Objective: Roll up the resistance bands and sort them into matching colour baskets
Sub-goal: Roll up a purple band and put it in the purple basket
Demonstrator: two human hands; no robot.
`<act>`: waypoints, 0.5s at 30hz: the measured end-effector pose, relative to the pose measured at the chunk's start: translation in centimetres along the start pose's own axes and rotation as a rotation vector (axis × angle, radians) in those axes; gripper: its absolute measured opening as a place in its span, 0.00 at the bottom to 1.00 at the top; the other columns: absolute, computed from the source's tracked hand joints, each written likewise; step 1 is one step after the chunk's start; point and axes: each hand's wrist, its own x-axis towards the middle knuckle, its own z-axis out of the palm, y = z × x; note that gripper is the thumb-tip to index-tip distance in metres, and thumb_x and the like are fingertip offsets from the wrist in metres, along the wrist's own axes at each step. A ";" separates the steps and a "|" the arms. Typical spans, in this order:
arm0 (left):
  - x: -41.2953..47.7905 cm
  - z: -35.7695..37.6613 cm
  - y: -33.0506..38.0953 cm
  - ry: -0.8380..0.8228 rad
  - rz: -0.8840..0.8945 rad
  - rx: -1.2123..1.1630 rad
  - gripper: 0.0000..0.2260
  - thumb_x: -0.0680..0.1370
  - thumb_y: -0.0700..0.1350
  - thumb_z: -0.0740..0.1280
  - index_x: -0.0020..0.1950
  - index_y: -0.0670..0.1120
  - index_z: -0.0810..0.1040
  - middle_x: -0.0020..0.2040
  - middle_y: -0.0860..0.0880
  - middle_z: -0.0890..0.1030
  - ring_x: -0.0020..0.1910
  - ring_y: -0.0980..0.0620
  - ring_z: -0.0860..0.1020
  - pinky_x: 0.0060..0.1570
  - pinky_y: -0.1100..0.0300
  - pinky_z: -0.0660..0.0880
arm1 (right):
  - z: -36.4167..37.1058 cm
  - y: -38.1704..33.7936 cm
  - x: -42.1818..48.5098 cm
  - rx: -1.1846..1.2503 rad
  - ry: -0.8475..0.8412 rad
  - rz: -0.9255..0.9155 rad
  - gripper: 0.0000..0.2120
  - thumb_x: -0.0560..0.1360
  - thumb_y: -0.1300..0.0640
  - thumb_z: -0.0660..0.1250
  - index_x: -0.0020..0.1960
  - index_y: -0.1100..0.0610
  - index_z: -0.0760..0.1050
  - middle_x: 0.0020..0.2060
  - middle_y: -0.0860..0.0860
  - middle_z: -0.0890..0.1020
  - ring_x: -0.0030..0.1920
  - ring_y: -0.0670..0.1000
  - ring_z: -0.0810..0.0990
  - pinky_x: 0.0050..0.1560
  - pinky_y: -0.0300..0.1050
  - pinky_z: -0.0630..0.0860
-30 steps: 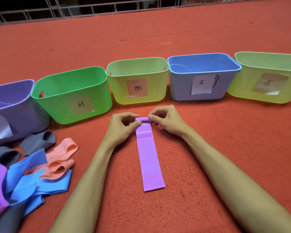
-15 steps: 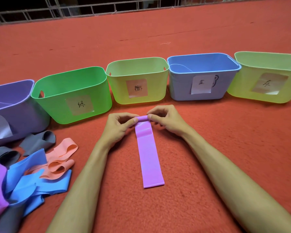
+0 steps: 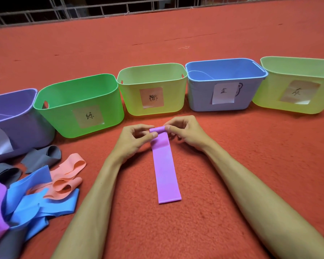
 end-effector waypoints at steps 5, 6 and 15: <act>0.0 0.3 0.0 -0.066 -0.014 0.067 0.09 0.75 0.41 0.78 0.54 0.41 0.85 0.42 0.34 0.85 0.40 0.52 0.78 0.42 0.65 0.74 | 0.2 -0.1 0.0 0.006 -0.004 0.008 0.07 0.80 0.63 0.71 0.53 0.67 0.83 0.35 0.46 0.86 0.33 0.42 0.80 0.28 0.34 0.70; 0.0 0.3 -0.1 -0.060 -0.022 0.071 0.09 0.75 0.41 0.78 0.52 0.40 0.85 0.40 0.34 0.84 0.38 0.52 0.76 0.38 0.65 0.72 | 0.2 -0.2 0.0 0.004 -0.004 0.005 0.07 0.80 0.63 0.71 0.53 0.67 0.83 0.35 0.46 0.86 0.33 0.42 0.81 0.28 0.34 0.70; 0.2 0.7 -0.1 -0.010 -0.040 0.070 0.08 0.73 0.38 0.79 0.48 0.37 0.84 0.32 0.47 0.76 0.32 0.57 0.71 0.32 0.67 0.67 | 0.1 -0.2 -0.2 0.035 -0.031 -0.001 0.08 0.78 0.64 0.72 0.55 0.68 0.82 0.35 0.46 0.86 0.33 0.42 0.80 0.27 0.33 0.70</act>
